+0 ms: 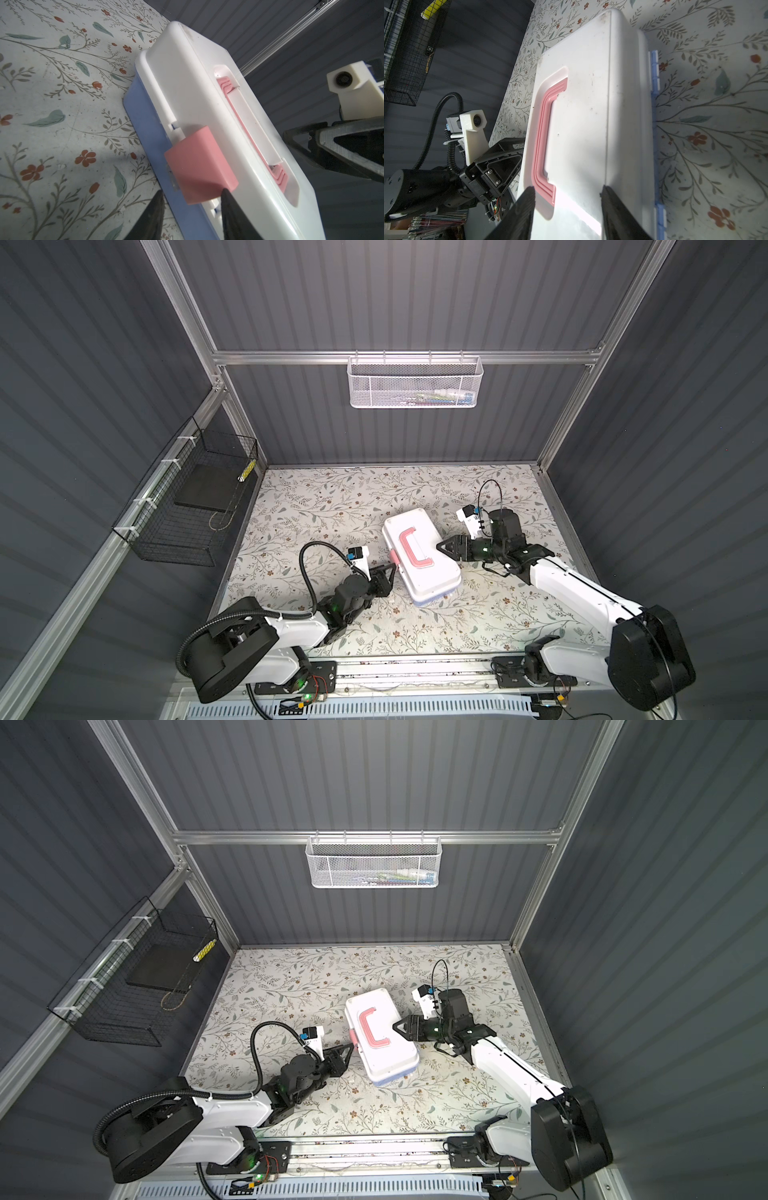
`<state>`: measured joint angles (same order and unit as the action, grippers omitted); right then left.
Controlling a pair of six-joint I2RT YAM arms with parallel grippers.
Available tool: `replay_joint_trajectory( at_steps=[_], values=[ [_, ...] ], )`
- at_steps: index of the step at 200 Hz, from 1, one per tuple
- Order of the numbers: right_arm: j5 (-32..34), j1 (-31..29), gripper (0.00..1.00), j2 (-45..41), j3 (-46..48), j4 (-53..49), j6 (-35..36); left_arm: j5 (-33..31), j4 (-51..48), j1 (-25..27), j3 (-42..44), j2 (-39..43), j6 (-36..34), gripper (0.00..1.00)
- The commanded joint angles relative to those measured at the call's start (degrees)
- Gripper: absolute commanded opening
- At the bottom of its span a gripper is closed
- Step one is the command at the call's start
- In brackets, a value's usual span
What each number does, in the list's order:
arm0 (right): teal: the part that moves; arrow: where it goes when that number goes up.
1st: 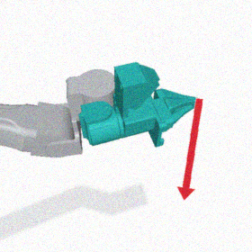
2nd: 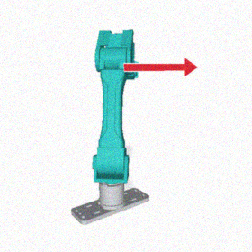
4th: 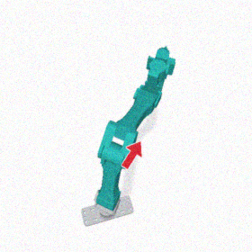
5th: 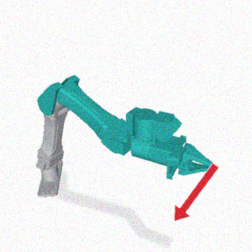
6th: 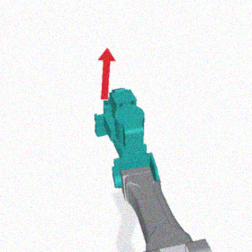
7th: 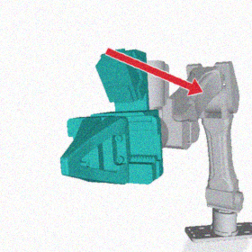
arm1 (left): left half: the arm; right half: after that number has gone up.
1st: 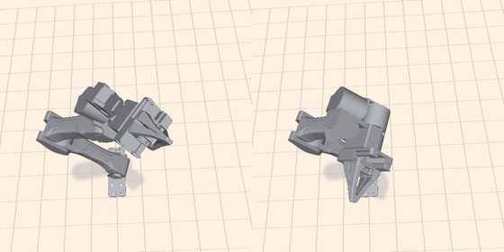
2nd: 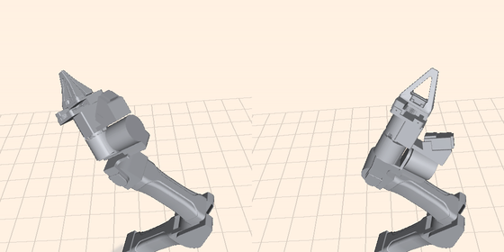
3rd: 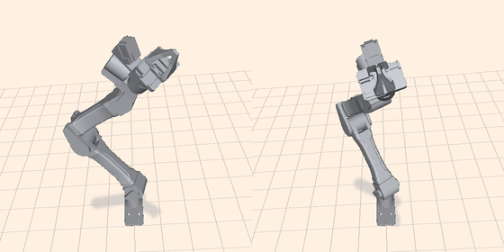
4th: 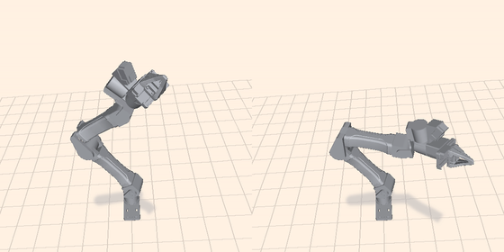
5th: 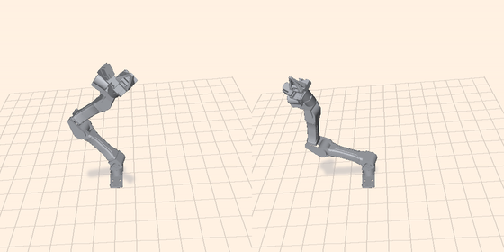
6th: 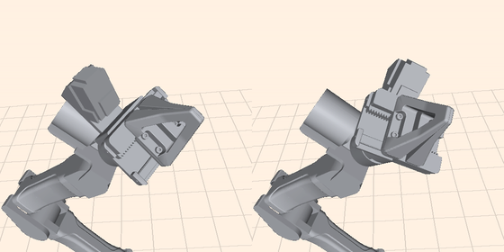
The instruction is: Pack the tool kit
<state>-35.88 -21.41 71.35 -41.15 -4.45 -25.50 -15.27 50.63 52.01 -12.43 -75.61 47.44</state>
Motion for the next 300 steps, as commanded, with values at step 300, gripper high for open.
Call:
replay_joint_trajectory(
  at_steps=[300],
  values=[
    [-1.3, -0.6, 0.55, 5.5, 1.7, -8.0, -1.0, 6.1, 6.9, -1.6, -1.8, -2.7, 0.5, 0.58]
  ],
)
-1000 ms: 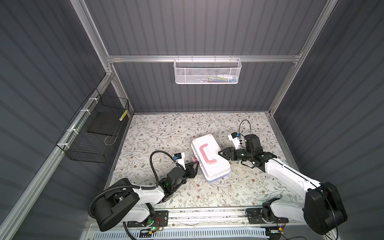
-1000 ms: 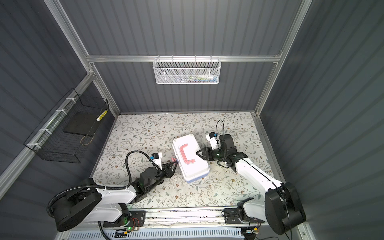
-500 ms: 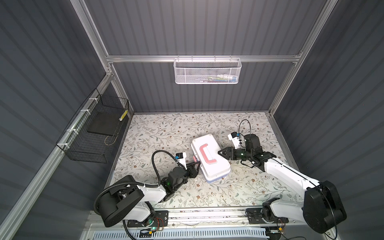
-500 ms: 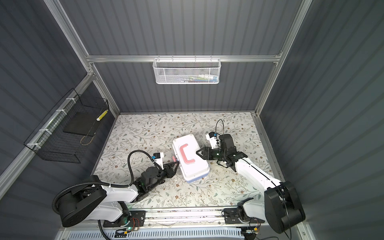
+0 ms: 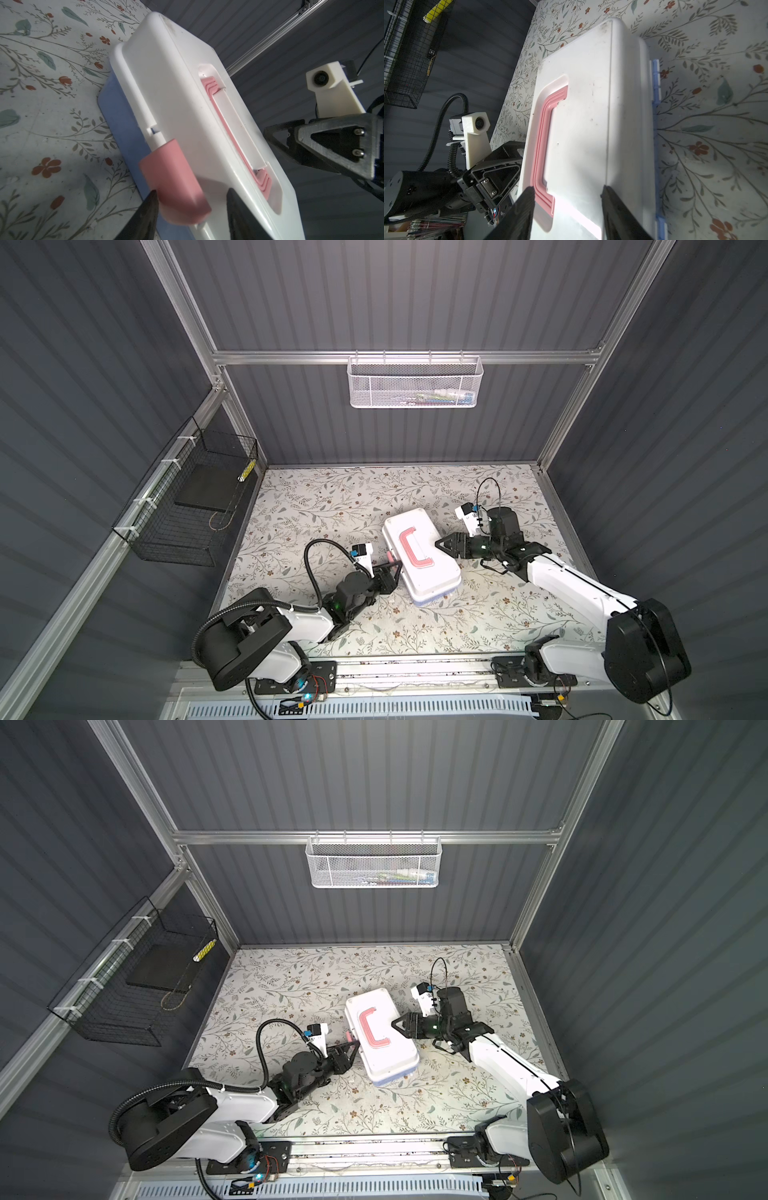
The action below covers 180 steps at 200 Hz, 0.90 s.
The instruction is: Pack the tool kit
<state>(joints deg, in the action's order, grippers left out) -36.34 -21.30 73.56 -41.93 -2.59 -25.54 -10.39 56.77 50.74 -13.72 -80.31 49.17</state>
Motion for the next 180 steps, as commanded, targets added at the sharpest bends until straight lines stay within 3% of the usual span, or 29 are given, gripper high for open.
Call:
replay_joint_trajectory(
  at_steps=[1, 85, 127, 180],
  values=[
    [-0.9, -0.7, 0.55, 3.4, 2.5, -9.9, -0.9, 1.1, 0.7, -0.3, -0.5, 2.1, -1.2, 0.58],
    [-1.3, -0.7, 0.53, 4.5, 2.3, -9.3, -1.2, 1.3, -2.3, -1.7, -0.5, 5.3, -2.1, 0.46],
    [-1.3, -0.7, 0.53, 4.7, 2.2, -9.3, -1.3, 1.9, -0.1, -1.7, -0.4, 2.6, -1.3, 0.34],
    [-1.2, -0.8, 0.53, 4.4, 2.2, -9.8, -1.2, 2.4, 2.4, -1.7, -0.6, -0.1, -0.7, 0.30]
  ],
)
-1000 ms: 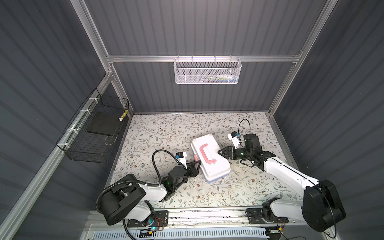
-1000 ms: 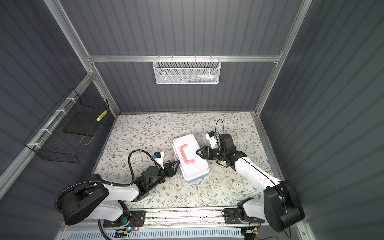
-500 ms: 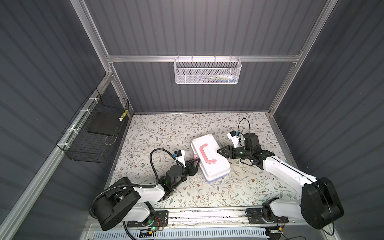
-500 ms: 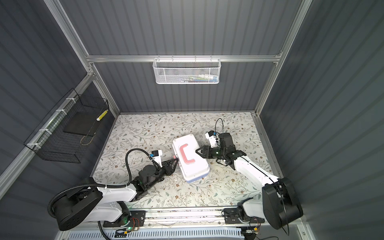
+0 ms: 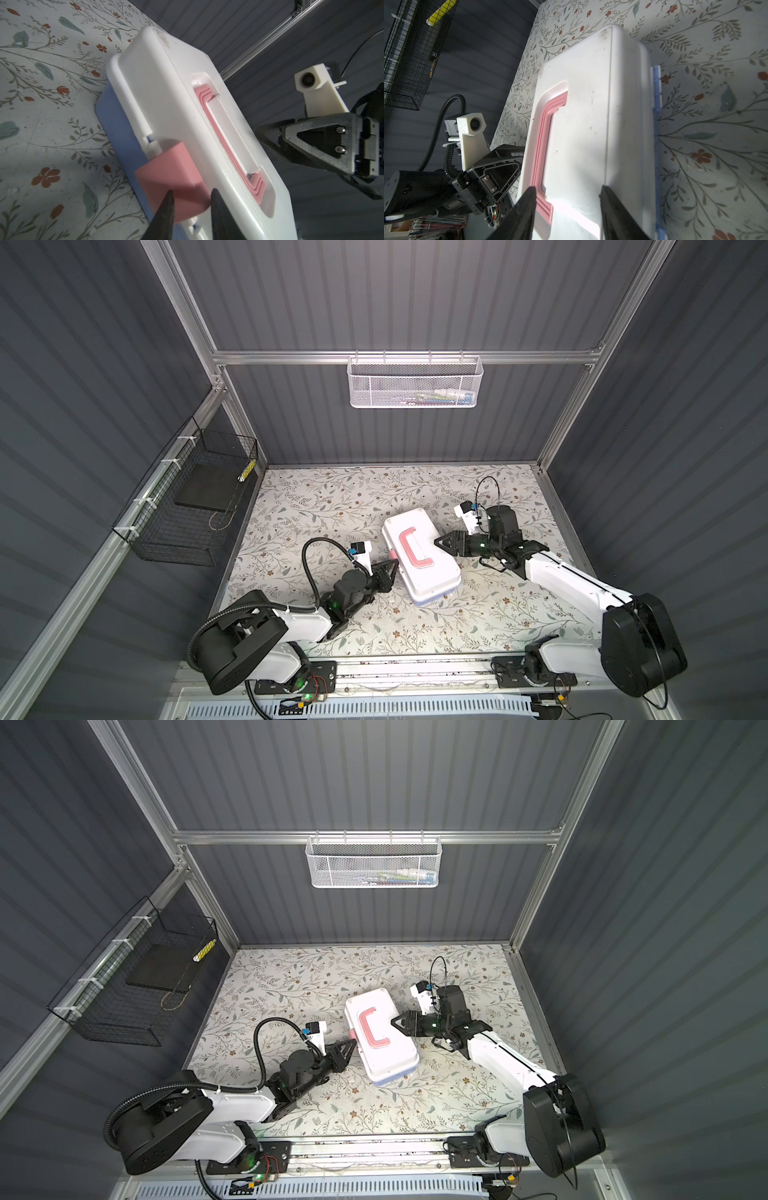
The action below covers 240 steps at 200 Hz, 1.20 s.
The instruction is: Pack the tool kit
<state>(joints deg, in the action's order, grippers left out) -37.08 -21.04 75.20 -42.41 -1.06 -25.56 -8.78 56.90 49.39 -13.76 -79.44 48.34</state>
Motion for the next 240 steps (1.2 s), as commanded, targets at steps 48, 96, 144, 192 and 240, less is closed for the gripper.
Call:
replay_joint_trajectory(
  at_steps=[48, 96, 144, 192, 240],
  values=[
    [-0.4, -1.0, 0.53, 3.0, 2.6, -11.2, -1.1, 1.0, 2.6, -0.3, -0.7, -2.0, 0.3, 0.27],
    [-0.4, -1.0, 0.53, 3.3, 2.7, -11.4, -0.9, 2.0, 5.0, -0.3, -0.9, -4.5, 1.1, 0.24],
    [-0.4, -1.0, 0.53, 3.3, 2.6, -11.5, -0.7, 3.7, 8.3, -0.3, -1.8, -8.1, 1.7, 0.21],
    [-0.5, -1.0, 0.53, 3.5, 2.4, -11.5, -0.7, 5.1, 10.4, -0.3, -2.6, -9.8, 2.0, 0.19],
    [-0.2, -1.0, 0.53, 2.8, 2.2, -11.8, -0.6, 4.0, 1.4, -0.3, -4.3, -6.0, 0.5, 0.18]
  ],
)
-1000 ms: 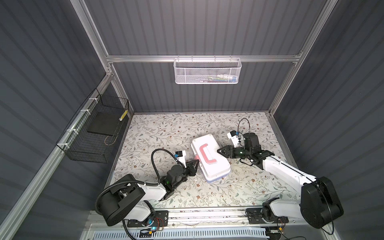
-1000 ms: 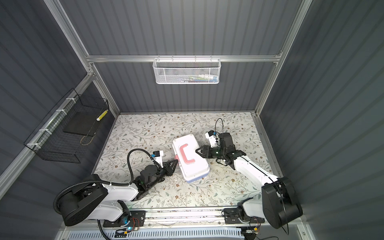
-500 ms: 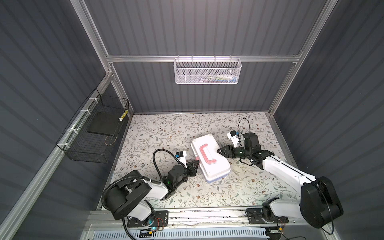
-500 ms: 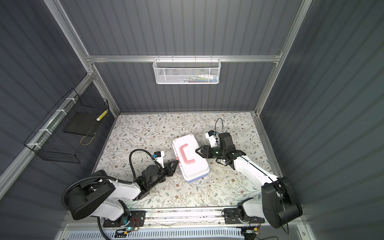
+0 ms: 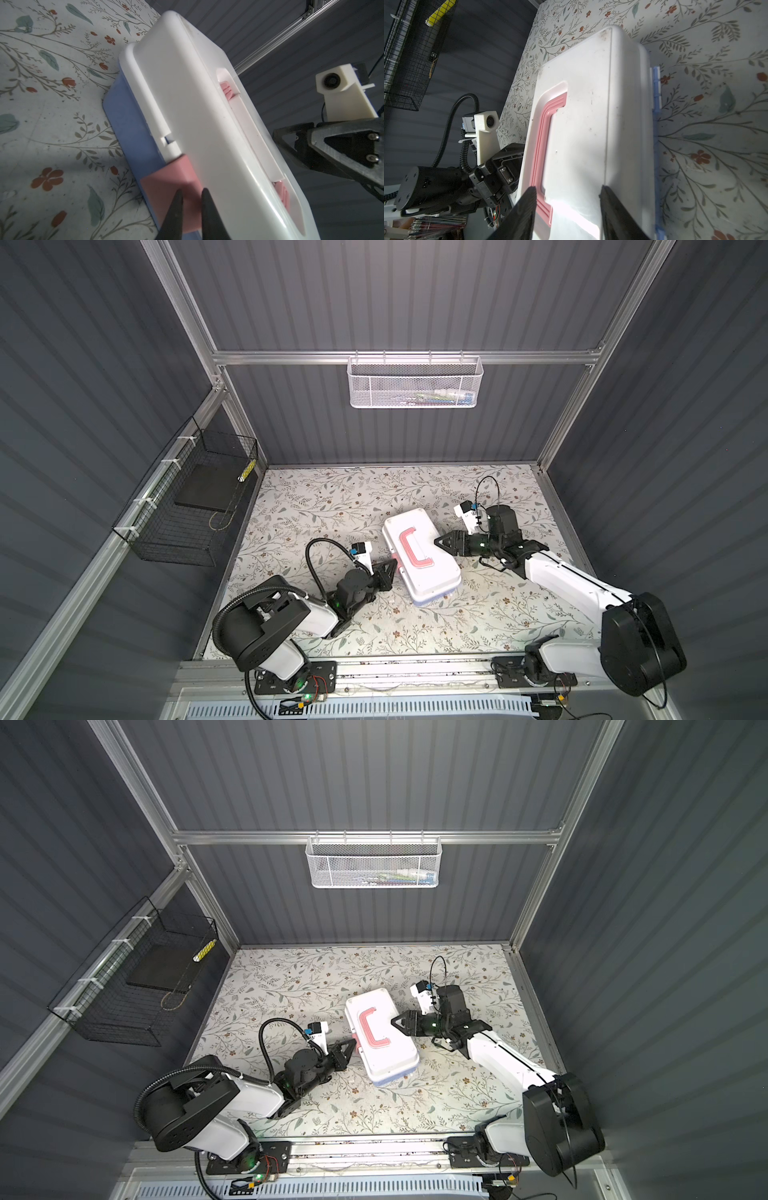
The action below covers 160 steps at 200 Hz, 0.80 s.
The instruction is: Pack the tool kit
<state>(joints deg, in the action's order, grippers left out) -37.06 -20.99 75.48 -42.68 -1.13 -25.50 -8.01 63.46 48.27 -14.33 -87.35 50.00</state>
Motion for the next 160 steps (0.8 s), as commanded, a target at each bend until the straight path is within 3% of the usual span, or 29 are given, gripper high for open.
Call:
replay_joint_trajectory(
  at_steps=[1, 65, 118, 160],
  values=[
    [-0.3, -1.1, 0.53, 2.5, 2.4, -11.7, -0.7, 3.2, -5.5, 0.8, -3.7, 2.1, -1.3, 0.18],
    [0.4, -1.1, 0.53, 1.9, 2.4, -12.0, -0.2, -3.5, -29.2, 0.8, -6.7, 13.2, -4.6, 0.16],
    [1.1, -1.1, 0.54, 1.8, 1.3, -13.2, 0.9, -11.3, -48.6, 0.7, -7.0, 27.0, -7.4, 0.16],
    [1.6, -1.1, 0.54, 1.7, 0.2, -14.2, 2.1, -12.2, -52.5, 0.7, -4.3, 33.7, -9.6, 0.14]
  ],
)
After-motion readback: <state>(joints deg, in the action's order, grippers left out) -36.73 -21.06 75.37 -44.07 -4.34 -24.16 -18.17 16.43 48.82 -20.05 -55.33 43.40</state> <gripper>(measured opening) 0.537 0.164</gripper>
